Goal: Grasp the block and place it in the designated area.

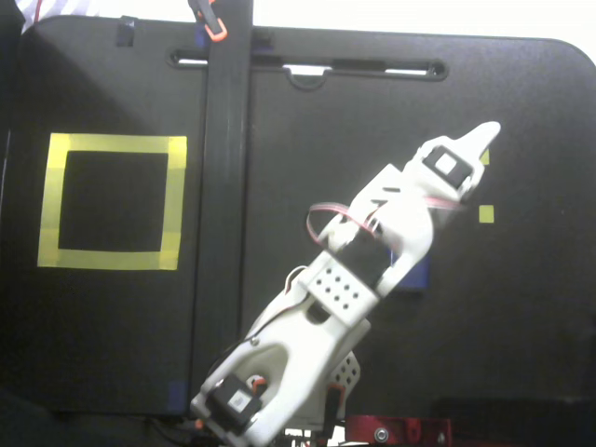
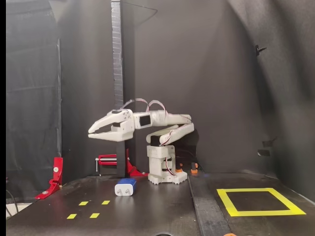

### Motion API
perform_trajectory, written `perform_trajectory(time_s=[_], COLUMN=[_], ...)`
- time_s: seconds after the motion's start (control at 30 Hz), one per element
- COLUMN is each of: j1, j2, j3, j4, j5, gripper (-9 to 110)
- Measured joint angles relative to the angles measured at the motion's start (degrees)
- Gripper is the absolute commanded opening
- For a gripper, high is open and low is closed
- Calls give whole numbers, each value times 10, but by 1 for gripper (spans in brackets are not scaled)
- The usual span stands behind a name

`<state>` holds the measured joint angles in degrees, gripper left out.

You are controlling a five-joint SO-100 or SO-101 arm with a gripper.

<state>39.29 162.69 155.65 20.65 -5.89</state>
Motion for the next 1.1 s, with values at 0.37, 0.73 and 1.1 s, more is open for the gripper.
perform_trajectory(time_s=[0.37, 0.73, 1.1], j1=[22, 47, 57], j2=[-167, -233, -316], j3=[-242, -300, -382], j4=[318, 499, 629], j5=[-26, -49, -65], gripper=[0, 0, 0])
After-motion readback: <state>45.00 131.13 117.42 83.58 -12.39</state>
